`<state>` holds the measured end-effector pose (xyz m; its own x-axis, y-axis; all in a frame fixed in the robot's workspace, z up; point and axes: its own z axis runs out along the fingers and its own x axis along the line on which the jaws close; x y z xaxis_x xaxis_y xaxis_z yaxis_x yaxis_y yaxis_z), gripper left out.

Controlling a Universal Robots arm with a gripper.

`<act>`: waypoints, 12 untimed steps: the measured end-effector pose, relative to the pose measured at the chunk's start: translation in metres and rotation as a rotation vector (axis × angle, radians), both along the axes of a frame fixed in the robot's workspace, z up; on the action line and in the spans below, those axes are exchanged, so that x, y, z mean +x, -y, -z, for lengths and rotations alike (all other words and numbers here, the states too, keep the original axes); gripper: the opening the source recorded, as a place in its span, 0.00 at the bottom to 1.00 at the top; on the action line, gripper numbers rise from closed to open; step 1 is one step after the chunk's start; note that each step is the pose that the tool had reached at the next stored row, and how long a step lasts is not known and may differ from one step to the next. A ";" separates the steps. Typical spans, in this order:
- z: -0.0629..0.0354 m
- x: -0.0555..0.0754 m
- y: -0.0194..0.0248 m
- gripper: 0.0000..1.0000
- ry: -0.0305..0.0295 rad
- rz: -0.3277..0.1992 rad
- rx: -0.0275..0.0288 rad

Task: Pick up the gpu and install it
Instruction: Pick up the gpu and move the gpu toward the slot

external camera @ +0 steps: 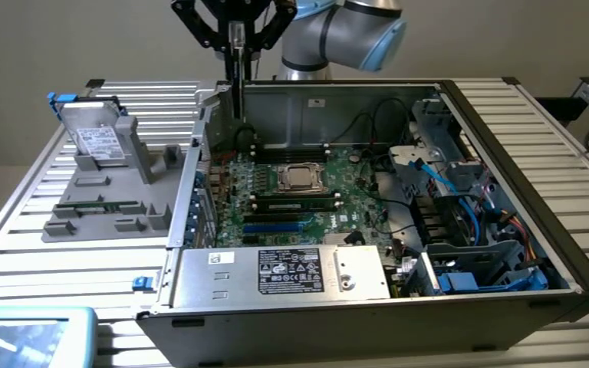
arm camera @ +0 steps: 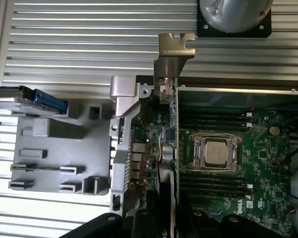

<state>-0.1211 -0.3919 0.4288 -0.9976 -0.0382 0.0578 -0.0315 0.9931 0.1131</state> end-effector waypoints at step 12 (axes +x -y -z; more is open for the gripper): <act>0.0054 0.055 0.0000 0.28 0.0000 0.000 0.0001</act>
<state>-0.0663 -0.3920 0.4234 -0.9976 -0.0382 0.0577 -0.0315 0.9931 0.1132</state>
